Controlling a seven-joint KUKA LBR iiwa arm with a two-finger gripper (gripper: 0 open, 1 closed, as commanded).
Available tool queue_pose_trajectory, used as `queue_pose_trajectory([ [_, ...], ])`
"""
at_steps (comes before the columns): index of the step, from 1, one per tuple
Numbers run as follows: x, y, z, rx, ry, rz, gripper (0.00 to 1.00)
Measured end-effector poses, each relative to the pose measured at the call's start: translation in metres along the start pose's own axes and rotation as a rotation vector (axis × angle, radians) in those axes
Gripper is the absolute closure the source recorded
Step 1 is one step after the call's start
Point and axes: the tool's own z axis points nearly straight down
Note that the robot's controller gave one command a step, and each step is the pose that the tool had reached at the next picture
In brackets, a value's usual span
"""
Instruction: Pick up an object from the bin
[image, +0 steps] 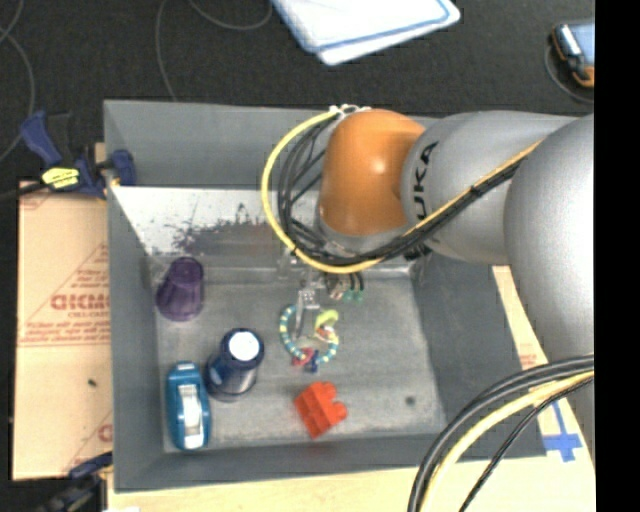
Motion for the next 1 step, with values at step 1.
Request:
queue_pose_trajectory([
  [1, 0.0189, -0.0704, 0.0585, 0.004, 0.011, -0.054, 0.00],
])
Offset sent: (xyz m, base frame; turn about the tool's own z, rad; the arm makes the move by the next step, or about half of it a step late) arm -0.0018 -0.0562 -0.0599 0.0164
